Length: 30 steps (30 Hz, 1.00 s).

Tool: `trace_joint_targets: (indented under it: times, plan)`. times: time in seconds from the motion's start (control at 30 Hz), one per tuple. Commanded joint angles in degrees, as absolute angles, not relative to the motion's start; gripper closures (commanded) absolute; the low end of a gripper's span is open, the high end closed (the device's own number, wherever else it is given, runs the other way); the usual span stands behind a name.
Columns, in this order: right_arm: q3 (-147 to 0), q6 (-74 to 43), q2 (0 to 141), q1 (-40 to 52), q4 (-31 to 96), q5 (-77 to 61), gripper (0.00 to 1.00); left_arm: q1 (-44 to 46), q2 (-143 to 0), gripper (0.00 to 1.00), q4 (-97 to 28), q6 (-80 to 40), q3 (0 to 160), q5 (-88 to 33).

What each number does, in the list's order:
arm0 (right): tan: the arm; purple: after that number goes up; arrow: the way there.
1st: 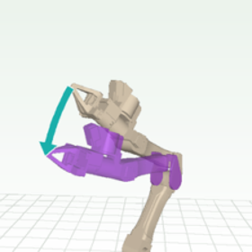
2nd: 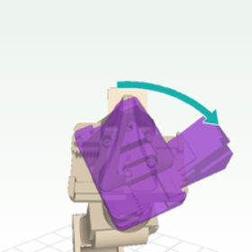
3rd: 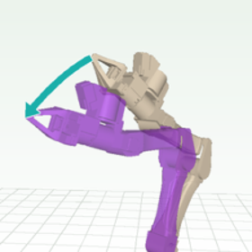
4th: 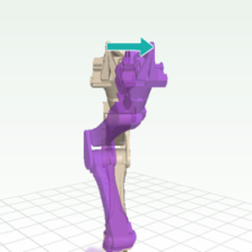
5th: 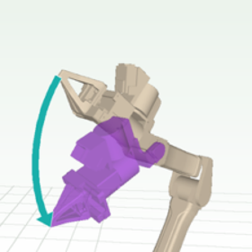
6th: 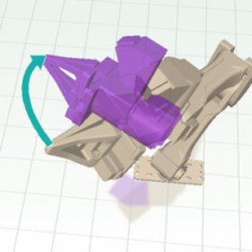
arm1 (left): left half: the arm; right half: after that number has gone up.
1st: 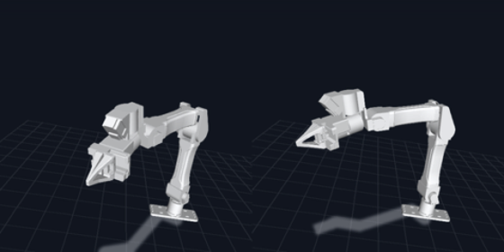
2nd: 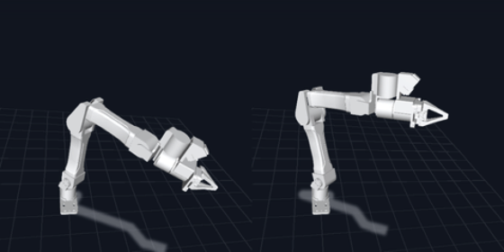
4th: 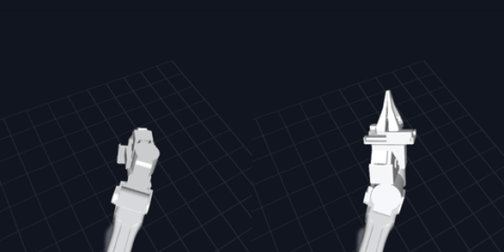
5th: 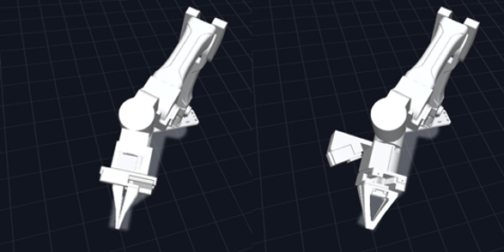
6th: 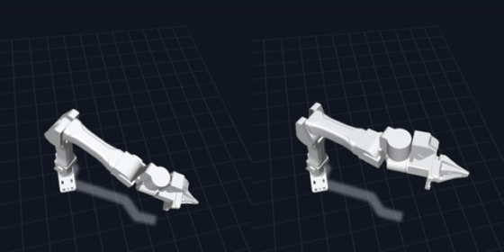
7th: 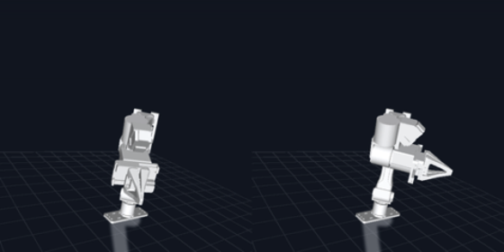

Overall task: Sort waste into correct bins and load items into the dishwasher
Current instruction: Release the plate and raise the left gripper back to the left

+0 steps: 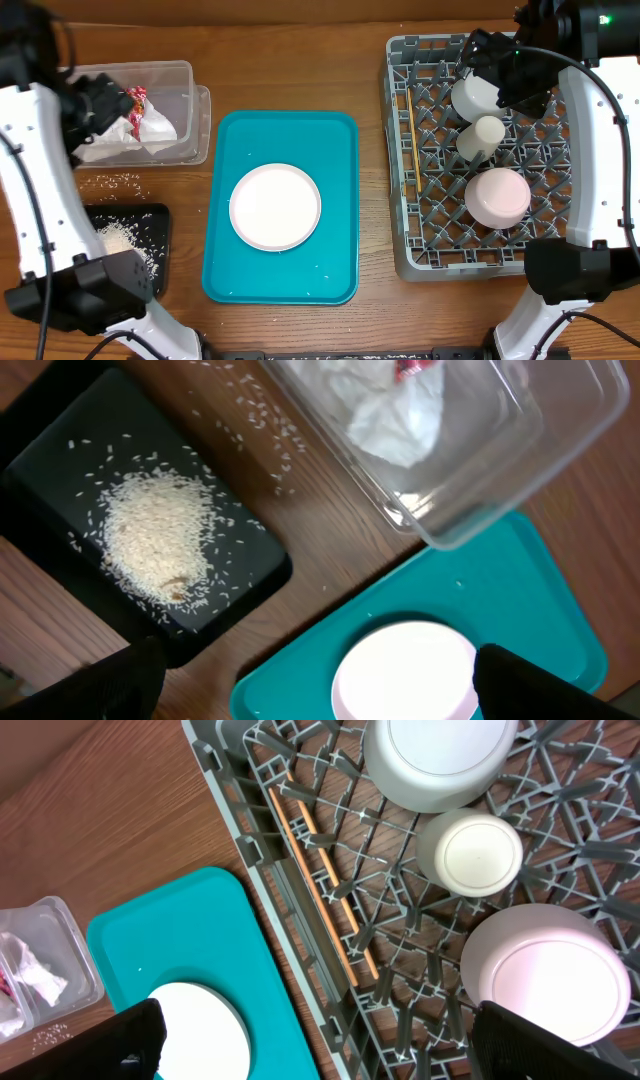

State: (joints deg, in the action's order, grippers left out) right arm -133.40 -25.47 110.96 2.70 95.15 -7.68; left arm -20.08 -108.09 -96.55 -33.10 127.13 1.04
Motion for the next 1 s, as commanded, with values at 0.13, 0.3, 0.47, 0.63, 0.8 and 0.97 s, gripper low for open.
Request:
trace_joint_targets:
  times: [0.13, 0.3, 0.47, 0.63, 0.8, 0.97]
  plan:
    - [-134.2, -25.8, 110.5, 2.5, 94.8, -8.0, 0.00, -24.9, -106.8, 0.00, -96.8, -32.3, 127.5, -1.5]
    - [-134.2, -25.8, 110.5, 2.5, 94.8, -8.0, 0.00, -25.1, -106.8, 0.00, -96.6, -29.4, 127.5, 2.2]
    - [-134.2, -25.7, 110.5, 2.5, 94.8, -8.0, 0.00, -25.1, -106.8, 0.00, -96.1, -32.6, 127.5, 2.7]
    - [-134.2, -25.8, 110.5, 2.5, 94.8, -8.0, 0.00, -25.1, -106.8, 0.00, -96.2, -32.6, 127.5, 3.0]
    - [-134.2, -25.7, 110.5, 2.5, 94.8, -8.0, 0.00, -25.1, -106.8, 0.00, -94.5, -32.6, 127.5, 7.4]
    - [-134.2, -25.8, 110.5, 2.5, 94.8, -8.0, 0.00, -25.2, -106.8, 0.00, -90.7, -32.6, 127.5, 17.5]
